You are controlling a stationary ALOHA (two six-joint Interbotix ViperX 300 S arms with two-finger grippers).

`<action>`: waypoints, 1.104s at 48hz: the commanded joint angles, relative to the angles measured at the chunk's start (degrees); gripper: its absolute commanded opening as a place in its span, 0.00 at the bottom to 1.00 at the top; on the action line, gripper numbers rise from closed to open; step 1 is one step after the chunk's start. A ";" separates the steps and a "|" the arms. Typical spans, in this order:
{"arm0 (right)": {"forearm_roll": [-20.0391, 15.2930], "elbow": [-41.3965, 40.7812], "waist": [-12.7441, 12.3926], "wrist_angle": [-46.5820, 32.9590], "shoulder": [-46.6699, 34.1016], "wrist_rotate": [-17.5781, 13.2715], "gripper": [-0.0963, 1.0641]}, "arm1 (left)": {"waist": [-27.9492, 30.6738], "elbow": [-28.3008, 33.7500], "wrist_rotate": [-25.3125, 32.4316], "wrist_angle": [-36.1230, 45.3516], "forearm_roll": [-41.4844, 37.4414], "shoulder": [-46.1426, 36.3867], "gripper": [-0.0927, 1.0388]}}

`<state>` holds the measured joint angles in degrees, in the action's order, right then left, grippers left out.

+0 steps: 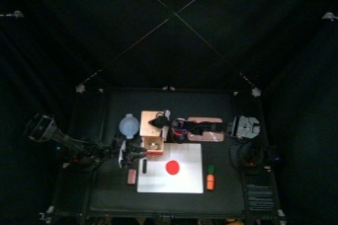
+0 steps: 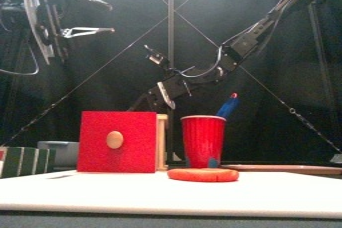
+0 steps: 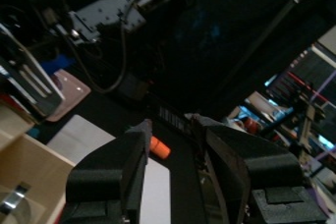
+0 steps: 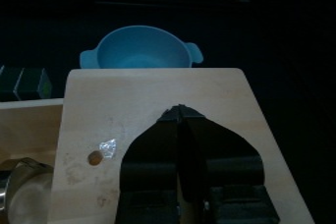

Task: Get the cutter from the drawer then cut the dough then place the extra dough in the bowl
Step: Place the cutter on the board

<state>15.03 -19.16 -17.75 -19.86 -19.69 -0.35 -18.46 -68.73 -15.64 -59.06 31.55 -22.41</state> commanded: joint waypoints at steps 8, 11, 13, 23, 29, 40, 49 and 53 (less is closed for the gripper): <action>-0.18 0.53 2.81 -0.18 5.19 -0.18 0.03 | 1.23 0.18 0.09 -0.53 -0.53 0.00 0.77; -0.18 0.53 3.52 -0.18 6.15 -0.18 0.03 | 1.76 0.35 0.09 -0.44 -0.62 -0.35 0.78; -0.18 0.53 4.13 -0.18 6.86 -0.18 0.03 | 2.37 0.62 -0.35 -0.53 -0.26 -0.53 0.78; -1.14 -1.05 7.91 1.76 10.20 -0.53 0.06 | 3.60 0.00 0.70 -0.44 0.09 -0.62 0.78; -3.60 -2.11 9.67 6.59 12.13 -0.53 0.13 | 4.04 -0.18 4.22 -0.44 -3.78 -0.62 0.78; -8.96 -2.29 11.07 15.38 13.54 -0.53 0.42 | 6.15 -0.62 18.98 -0.44 -17.31 -0.70 0.78; -12.04 -1.67 11.34 17.58 12.39 -0.53 0.69 | 6.24 -0.97 23.99 -0.44 -18.90 -2.46 0.78; -12.22 -1.32 11.34 17.84 11.78 -0.53 0.75 | 6.24 -2.11 24.26 -0.62 -18.72 -4.04 0.78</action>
<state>3.08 -22.15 -6.50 -2.11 -8.61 -0.97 -12.48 -70.66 8.35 -59.06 12.83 -24.87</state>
